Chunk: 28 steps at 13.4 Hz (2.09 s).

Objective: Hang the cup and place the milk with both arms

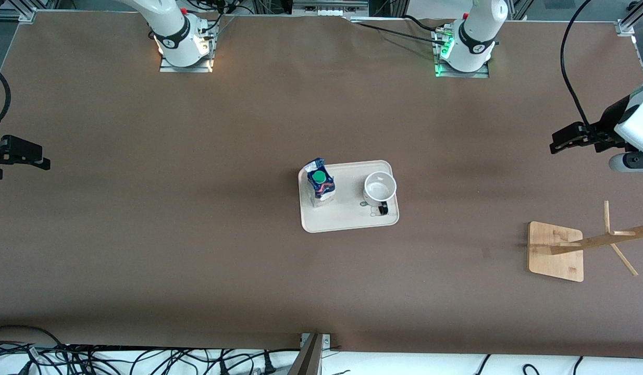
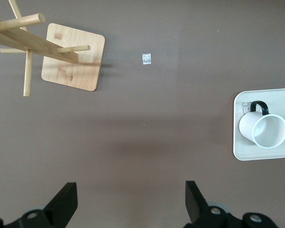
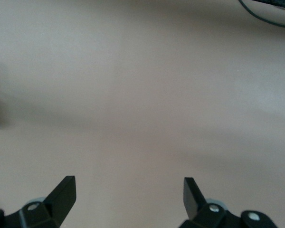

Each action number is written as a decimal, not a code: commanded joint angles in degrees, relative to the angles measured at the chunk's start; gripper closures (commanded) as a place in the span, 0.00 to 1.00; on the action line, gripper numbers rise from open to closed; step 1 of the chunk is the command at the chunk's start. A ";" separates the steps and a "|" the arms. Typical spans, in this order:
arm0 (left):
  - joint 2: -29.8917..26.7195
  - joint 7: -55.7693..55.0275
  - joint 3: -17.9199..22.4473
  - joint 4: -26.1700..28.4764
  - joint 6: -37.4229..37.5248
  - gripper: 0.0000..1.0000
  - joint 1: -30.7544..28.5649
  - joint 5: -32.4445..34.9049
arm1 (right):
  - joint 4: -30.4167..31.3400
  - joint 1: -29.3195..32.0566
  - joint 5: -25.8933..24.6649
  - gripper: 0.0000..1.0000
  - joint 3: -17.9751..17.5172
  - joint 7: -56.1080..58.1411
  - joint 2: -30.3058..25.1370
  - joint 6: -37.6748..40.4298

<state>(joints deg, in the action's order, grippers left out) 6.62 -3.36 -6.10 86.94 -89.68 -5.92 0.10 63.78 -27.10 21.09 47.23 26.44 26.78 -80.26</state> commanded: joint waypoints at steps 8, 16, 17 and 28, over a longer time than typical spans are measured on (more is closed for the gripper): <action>-0.55 -0.59 -0.14 -0.98 1.18 0.00 0.21 -0.62 | -0.32 -0.58 -5.09 0.00 -0.03 -0.24 -0.06 1.95; -0.55 -0.59 -0.14 -0.98 1.09 0.00 0.21 -0.62 | -0.59 -0.15 -4.30 0.00 -0.03 -0.68 -0.33 0.28; -0.55 -0.59 -0.14 -0.98 1.09 0.00 0.21 -0.62 | -0.59 0.03 -4.21 0.00 0.06 -0.60 -0.50 0.19; -0.47 -0.59 -0.05 -0.89 1.09 0.00 0.03 -0.62 | 3.27 -8.40 2.20 0.00 -0.82 -8.92 0.11 0.28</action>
<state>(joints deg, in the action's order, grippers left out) 6.30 -3.36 -6.13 86.90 -89.68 -5.86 0.09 65.08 -32.98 21.76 46.09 21.59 27.67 -79.84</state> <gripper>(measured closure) 0.000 0.000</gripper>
